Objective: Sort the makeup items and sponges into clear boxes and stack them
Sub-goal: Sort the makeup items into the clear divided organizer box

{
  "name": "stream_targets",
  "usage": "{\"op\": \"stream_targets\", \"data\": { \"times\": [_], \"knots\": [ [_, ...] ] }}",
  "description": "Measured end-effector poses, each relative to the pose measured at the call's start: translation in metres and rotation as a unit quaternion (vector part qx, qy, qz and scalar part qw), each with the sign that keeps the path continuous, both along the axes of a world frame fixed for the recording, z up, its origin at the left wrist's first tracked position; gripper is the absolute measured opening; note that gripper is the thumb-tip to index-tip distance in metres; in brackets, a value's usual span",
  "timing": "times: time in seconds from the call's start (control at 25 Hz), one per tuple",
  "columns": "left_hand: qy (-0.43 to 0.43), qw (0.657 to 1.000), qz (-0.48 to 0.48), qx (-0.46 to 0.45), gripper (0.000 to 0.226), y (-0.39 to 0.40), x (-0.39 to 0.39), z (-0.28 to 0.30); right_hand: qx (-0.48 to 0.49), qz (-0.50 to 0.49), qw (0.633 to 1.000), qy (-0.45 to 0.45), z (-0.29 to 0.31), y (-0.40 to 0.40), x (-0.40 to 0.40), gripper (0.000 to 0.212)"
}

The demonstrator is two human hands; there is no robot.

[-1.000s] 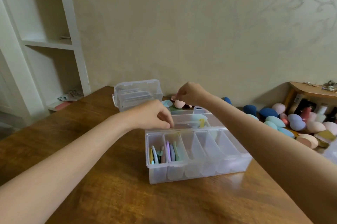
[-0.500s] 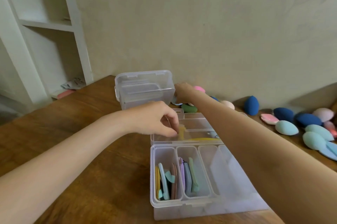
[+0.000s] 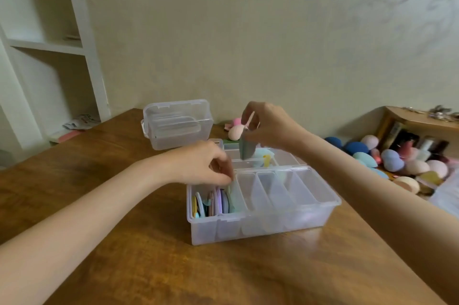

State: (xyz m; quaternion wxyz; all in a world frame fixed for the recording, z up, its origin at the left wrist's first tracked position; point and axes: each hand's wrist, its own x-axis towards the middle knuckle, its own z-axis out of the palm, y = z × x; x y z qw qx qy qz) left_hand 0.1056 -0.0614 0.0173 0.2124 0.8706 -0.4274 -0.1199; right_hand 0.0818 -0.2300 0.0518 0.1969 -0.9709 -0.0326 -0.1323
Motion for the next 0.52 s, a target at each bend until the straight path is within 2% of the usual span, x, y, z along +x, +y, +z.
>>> {"op": "stream_targets", "data": {
  "times": [0.2,0.36,0.52],
  "knots": [
    [-0.063,0.997,0.007,0.041,0.019,-0.003,-0.023,-0.008,-0.093,0.002,0.994,0.061,-0.028,0.014,-0.054,0.016],
    [-0.066,0.998,0.023,0.007,0.015,0.001,-0.024,-0.004,-0.063,0.008,0.994,0.084,-0.05,0.023,-0.06,0.018],
    [-0.049,0.998,0.01,-0.03,0.019,0.003,-0.02,-0.006,0.004,0.026,0.99,0.138,-0.044,0.016,-0.06,0.024]
  ]
}}
